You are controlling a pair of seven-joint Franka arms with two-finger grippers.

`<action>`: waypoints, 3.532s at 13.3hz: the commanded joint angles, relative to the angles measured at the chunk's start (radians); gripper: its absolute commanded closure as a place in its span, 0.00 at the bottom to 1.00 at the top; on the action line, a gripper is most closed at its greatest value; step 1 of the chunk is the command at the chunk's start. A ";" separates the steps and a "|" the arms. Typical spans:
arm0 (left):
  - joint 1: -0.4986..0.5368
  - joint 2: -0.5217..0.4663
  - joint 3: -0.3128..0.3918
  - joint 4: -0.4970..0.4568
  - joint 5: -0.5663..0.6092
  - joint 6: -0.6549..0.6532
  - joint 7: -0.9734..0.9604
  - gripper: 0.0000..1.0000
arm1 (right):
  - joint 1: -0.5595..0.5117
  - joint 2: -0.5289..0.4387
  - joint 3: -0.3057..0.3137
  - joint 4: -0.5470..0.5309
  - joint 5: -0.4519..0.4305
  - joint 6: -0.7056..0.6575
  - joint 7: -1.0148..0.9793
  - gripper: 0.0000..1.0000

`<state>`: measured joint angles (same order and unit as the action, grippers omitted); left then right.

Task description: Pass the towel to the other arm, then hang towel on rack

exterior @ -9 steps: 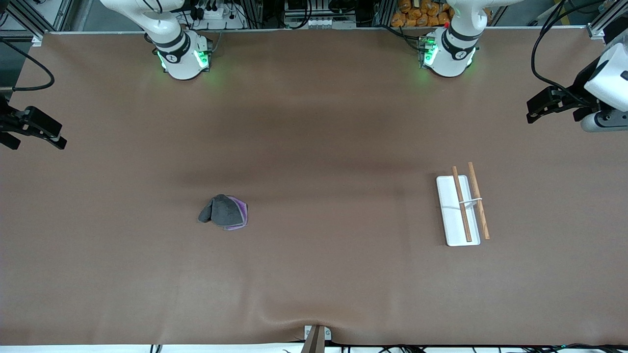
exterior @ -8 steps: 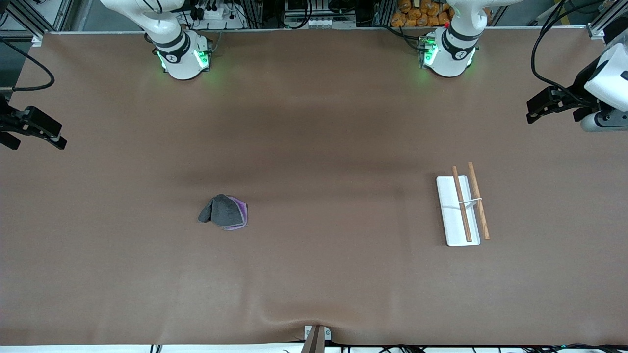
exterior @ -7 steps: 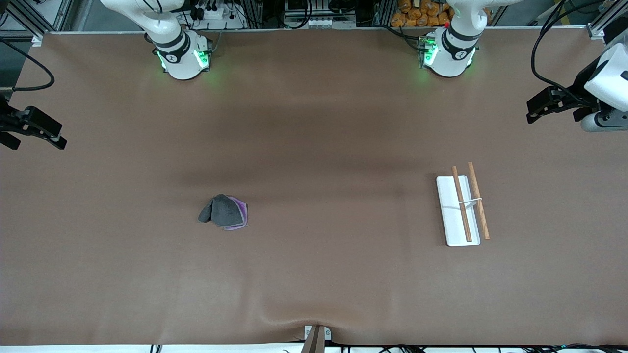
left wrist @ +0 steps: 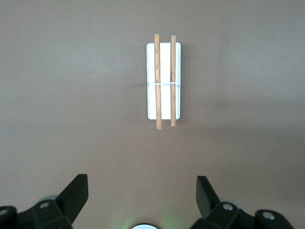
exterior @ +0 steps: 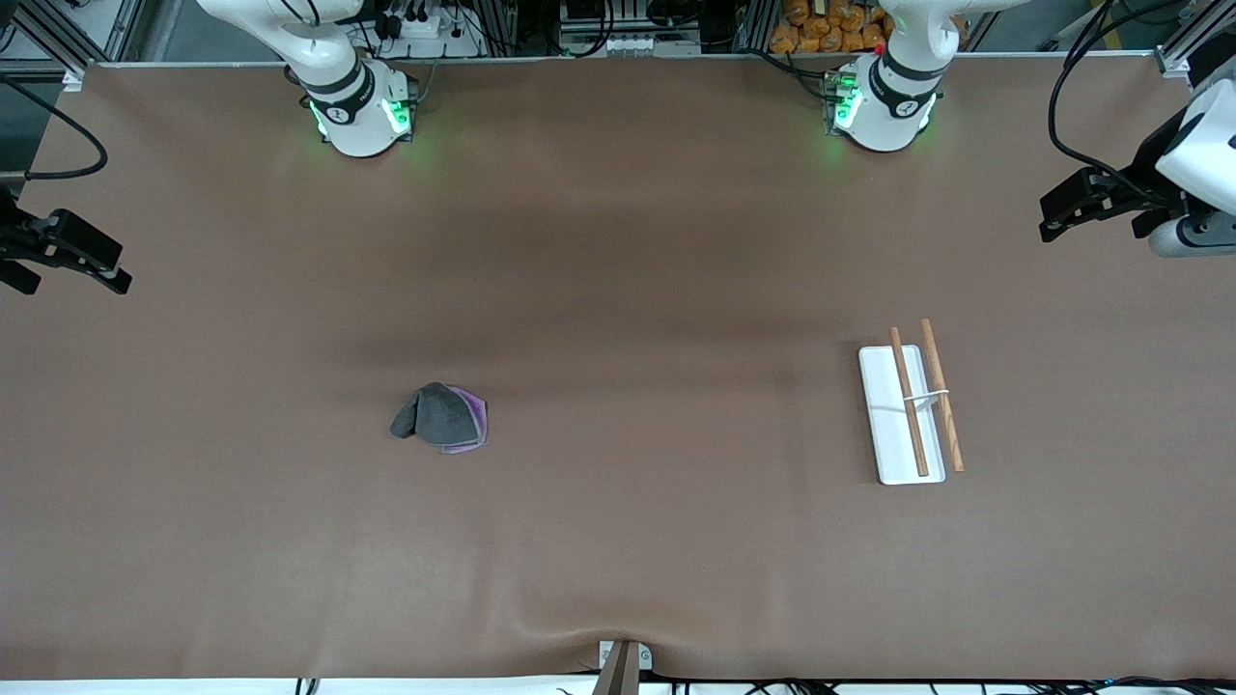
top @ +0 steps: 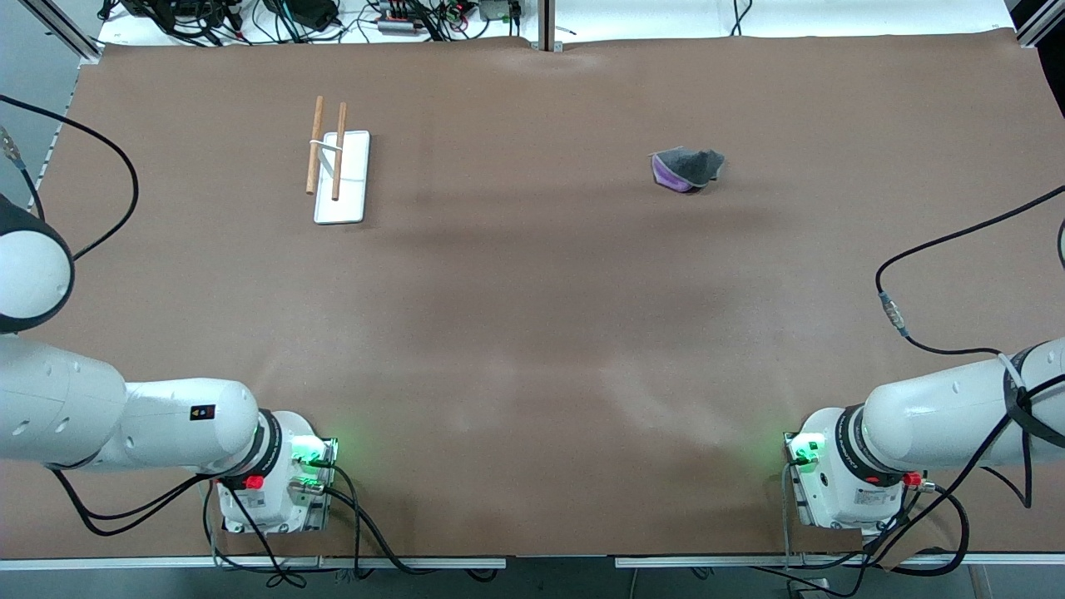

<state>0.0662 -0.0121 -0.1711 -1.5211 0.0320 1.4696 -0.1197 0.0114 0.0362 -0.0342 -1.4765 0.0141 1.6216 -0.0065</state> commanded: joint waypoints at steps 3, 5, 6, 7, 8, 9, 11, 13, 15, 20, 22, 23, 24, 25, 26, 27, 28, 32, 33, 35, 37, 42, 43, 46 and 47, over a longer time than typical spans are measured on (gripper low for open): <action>0.007 0.000 -0.002 0.001 -0.014 -0.014 0.022 0.00 | -0.002 0.059 0.007 0.008 -0.019 0.001 0.008 0.00; 0.009 0.000 -0.002 -0.005 -0.014 -0.014 0.023 0.00 | -0.010 0.105 0.007 0.010 -0.016 0.003 0.003 0.00; 0.011 0.000 -0.002 -0.005 -0.012 -0.015 0.022 0.00 | -0.008 0.122 0.007 0.010 -0.019 0.003 0.002 0.00; 0.011 0.000 -0.002 -0.007 -0.012 -0.015 0.022 0.00 | -0.005 0.135 0.007 0.008 -0.017 0.003 0.003 0.00; 0.011 0.001 -0.002 -0.007 -0.012 -0.015 0.022 0.00 | -0.004 0.171 0.007 0.008 -0.016 0.001 0.003 0.00; 0.011 0.007 -0.002 -0.007 -0.012 -0.015 0.022 0.00 | -0.004 0.186 0.007 0.008 -0.008 0.003 0.003 0.00; 0.012 0.009 -0.002 -0.007 -0.012 -0.015 0.022 0.00 | -0.001 0.206 0.007 0.010 -0.003 0.009 0.005 0.00; 0.012 0.009 -0.002 -0.014 -0.012 -0.014 0.022 0.00 | -0.004 0.214 0.008 0.007 0.004 0.041 0.019 0.00; 0.012 0.009 -0.002 -0.019 -0.014 -0.015 0.022 0.00 | -0.016 0.231 0.007 0.007 0.068 0.043 0.019 0.00; 0.030 0.009 -0.004 -0.025 -0.014 -0.014 0.031 0.00 | -0.021 0.277 0.007 0.008 0.133 0.076 0.029 0.00; 0.033 0.012 -0.004 -0.027 -0.014 -0.014 0.035 0.00 | -0.021 0.310 0.007 0.008 0.138 0.090 0.043 0.00; 0.034 0.012 -0.004 -0.027 -0.014 -0.014 0.037 0.00 | -0.021 0.335 0.007 0.008 0.142 0.093 0.043 0.00; 0.034 0.012 -0.004 -0.027 -0.014 -0.014 0.041 0.00 | -0.019 0.349 0.007 0.007 0.154 0.095 0.045 0.00; 0.034 0.014 -0.002 -0.027 -0.014 -0.014 0.041 0.00 | -0.021 0.358 0.007 0.005 0.182 0.095 0.045 0.00; 0.034 0.015 -0.002 -0.027 -0.014 -0.014 0.041 0.00 | -0.021 0.376 0.007 0.005 0.197 0.095 0.045 0.00; 0.034 0.017 -0.004 -0.028 -0.014 -0.014 0.041 0.00 | -0.019 0.402 0.007 0.007 0.201 0.110 0.062 0.00; 0.034 0.017 -0.004 -0.028 -0.014 -0.014 0.041 0.00 | -0.018 0.421 0.007 0.005 0.208 0.142 0.103 0.00; 0.034 0.020 -0.004 -0.028 -0.014 -0.014 0.041 0.00 | -0.017 0.506 0.007 0.001 0.211 0.159 0.237 0.00; 0.034 0.021 -0.004 -0.028 -0.014 -0.014 0.041 0.00 | -0.021 0.546 0.007 0.001 0.246 0.194 0.238 0.00; 0.034 0.023 -0.004 -0.028 -0.014 -0.014 0.043 0.00 | -0.056 0.615 0.007 -0.002 0.410 0.208 0.238 0.00; 0.034 0.024 -0.004 -0.028 -0.014 -0.014 0.048 0.00 | -0.051 0.619 0.005 -0.025 0.472 0.207 0.249 0.00; 0.034 0.027 -0.004 -0.033 -0.014 -0.014 0.048 0.00 | 0.004 0.639 0.007 -0.039 0.543 0.210 0.371 0.00; 0.034 0.027 -0.004 -0.033 -0.014 -0.014 0.048 0.00 | 0.013 0.643 0.007 -0.039 0.544 0.210 0.391 0.06; 0.033 0.027 -0.004 -0.036 -0.014 -0.014 0.048 0.00 | 0.039 0.663 0.007 -0.062 0.567 0.213 0.428 0.21; 0.034 0.027 -0.004 -0.037 -0.014 -0.014 0.048 0.00 | 0.036 0.680 0.007 -0.064 0.590 0.213 0.428 0.25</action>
<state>0.0894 0.0180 -0.1709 -1.5584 0.0320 1.4667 -0.0985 0.0479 0.6901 -0.0238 -1.5315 0.5562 1.8318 0.4088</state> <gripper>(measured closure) 0.000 0.128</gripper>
